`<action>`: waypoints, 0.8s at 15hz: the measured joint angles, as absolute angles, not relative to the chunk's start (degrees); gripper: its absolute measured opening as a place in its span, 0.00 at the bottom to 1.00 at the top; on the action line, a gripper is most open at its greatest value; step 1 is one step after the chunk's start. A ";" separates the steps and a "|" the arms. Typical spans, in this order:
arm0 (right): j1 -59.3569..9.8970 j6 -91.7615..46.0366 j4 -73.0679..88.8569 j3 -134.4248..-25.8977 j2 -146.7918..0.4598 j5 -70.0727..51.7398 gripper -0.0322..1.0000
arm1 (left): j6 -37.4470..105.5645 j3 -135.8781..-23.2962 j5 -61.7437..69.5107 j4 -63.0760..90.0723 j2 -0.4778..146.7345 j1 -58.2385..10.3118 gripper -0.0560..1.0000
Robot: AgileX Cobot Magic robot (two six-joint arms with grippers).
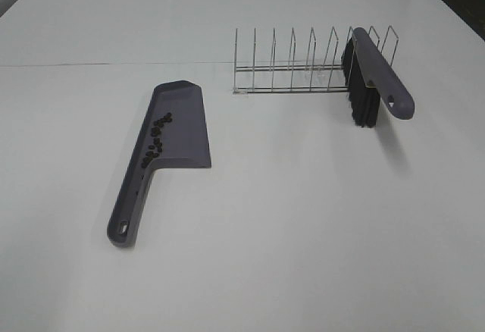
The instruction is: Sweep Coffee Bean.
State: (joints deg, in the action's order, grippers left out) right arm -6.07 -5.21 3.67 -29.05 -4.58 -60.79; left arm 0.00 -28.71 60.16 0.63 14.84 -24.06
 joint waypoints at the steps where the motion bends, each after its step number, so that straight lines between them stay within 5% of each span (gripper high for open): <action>1: -6.07 -5.56 3.78 -29.05 -4.58 -60.79 0.87 | 0.00 -28.65 60.16 0.63 14.84 -24.06 0.71; 12: -6.07 -5.50 3.84 -29.05 -4.58 -60.79 0.87 | 0.00 -28.65 60.16 0.63 14.84 -24.06 0.71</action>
